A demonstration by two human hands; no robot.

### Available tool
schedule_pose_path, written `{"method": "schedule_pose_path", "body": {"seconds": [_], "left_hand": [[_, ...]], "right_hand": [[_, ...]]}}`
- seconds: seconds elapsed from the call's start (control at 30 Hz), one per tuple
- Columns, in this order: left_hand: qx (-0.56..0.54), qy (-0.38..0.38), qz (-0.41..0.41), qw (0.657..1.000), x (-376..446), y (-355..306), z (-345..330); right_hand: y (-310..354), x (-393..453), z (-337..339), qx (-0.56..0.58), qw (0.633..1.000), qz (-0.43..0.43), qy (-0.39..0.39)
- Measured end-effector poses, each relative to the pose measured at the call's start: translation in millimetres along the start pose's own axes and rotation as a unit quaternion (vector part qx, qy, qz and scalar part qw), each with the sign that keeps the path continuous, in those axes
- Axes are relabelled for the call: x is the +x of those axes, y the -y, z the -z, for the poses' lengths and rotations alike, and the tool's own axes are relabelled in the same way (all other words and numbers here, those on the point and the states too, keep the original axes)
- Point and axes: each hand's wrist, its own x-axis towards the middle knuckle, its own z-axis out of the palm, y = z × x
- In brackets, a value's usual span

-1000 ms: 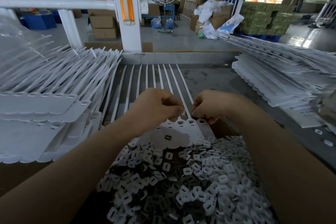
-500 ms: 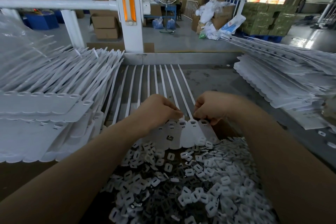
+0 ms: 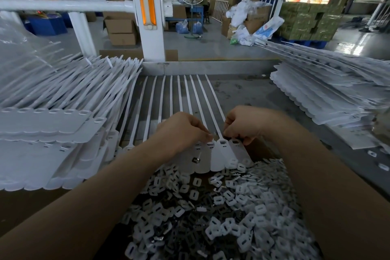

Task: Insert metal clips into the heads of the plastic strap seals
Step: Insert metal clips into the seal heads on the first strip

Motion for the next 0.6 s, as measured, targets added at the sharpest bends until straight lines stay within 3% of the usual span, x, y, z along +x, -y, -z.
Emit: {"method": "schedule_pose_path", "body": {"seconds": [0.27, 0.6], "left_hand": [[0.033, 0.030, -0.030, 0.999, 0.2, 4.1, 5.8], [-0.021, 0.026, 0.003, 0.999, -0.6, 1.0, 8.5]], "right_hand": [[1.8, -0.2, 0.0, -0.001, 1.000, 0.000, 0.002], [3.7, -2.0, -0.5, 0.006, 1.000, 0.000, 0.001]]}}
